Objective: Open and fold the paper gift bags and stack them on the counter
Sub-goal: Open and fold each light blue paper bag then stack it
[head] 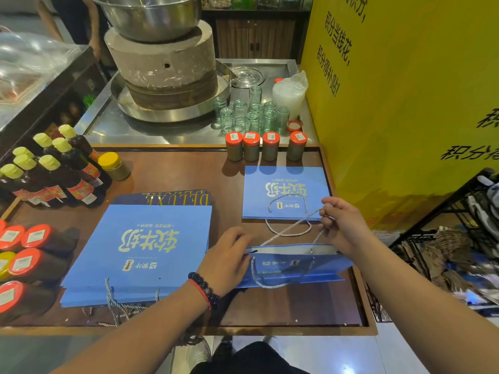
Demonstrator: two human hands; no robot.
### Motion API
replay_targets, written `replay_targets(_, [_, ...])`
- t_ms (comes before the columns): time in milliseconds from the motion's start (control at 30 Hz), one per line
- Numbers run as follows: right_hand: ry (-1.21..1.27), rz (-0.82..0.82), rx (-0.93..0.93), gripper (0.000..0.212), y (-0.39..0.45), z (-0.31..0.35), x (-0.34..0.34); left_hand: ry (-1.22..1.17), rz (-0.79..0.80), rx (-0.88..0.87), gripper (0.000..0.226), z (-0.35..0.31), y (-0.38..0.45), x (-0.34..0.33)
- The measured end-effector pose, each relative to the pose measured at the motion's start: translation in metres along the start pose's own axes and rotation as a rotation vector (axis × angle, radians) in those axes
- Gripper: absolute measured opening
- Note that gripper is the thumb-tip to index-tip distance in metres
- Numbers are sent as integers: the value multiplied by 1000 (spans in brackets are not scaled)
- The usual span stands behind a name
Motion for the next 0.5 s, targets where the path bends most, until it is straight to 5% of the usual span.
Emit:
replay_targets(133, [-142,79,87,10,-7,5,-9,63,81,17,38,3,5,-6])
replay_targets(333, [-1478,561,451,64,-24,-4,-21,118,128,54,26,6,11,-9])
replay_targets(400, [-1751,615,516,47,-25,-15,-17,133,124,44,22,4,16,-6])
replay_targets(500, [-1792,469,621,24,-19,-16,-10,152,95,48,19,0,29,0])
Point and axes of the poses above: each hand's wrist, its own y-axis towards the middle knuckle, its own x-axis out of the back of the hand, z = x × y, the point moved 6 cm from there along y, towards the middle knuckle, and after that the axes turned 7 degrees about x, right-handed, at the moved point
